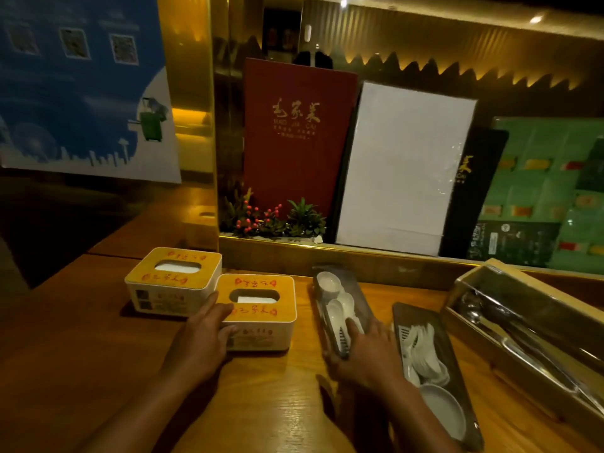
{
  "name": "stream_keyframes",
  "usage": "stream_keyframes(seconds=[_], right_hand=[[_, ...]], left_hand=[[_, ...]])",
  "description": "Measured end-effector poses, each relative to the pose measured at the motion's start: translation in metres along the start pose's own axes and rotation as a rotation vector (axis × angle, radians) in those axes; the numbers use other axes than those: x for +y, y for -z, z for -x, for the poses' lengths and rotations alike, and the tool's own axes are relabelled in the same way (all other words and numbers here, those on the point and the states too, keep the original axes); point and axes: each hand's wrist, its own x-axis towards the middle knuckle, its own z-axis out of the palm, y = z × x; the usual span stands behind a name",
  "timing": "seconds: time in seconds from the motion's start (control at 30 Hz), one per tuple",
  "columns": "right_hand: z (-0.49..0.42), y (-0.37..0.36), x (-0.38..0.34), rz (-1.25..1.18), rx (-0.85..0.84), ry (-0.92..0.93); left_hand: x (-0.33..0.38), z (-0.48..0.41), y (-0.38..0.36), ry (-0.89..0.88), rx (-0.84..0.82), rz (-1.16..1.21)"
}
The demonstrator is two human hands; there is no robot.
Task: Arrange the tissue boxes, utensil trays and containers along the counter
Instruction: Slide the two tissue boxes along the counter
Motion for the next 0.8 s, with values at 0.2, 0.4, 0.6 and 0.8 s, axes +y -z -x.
stream_keyframes(seconds=[0.2,0.4,0.6,0.8], right_hand=[[0.028,-0.015,-0.017,0.043,0.017,0.036],[0.042,-0.027,-0.023,-0.002,0.101,-0.004],[0.052,-0.02,-0.027,-0.093,0.062,-0.011],[0.085,0.012,0.007,-0.081,0.161,-0.153]], left_hand=[[0.003,-0.013,0.003,-0.004,-0.033,-0.018],[0.007,-0.022,0.01,-0.032,-0.088,0.012],[0.002,-0.02,0.009,-0.028,-0.107,0.033],[0.015,-0.004,0.009,-0.137,0.037,-0.038]])
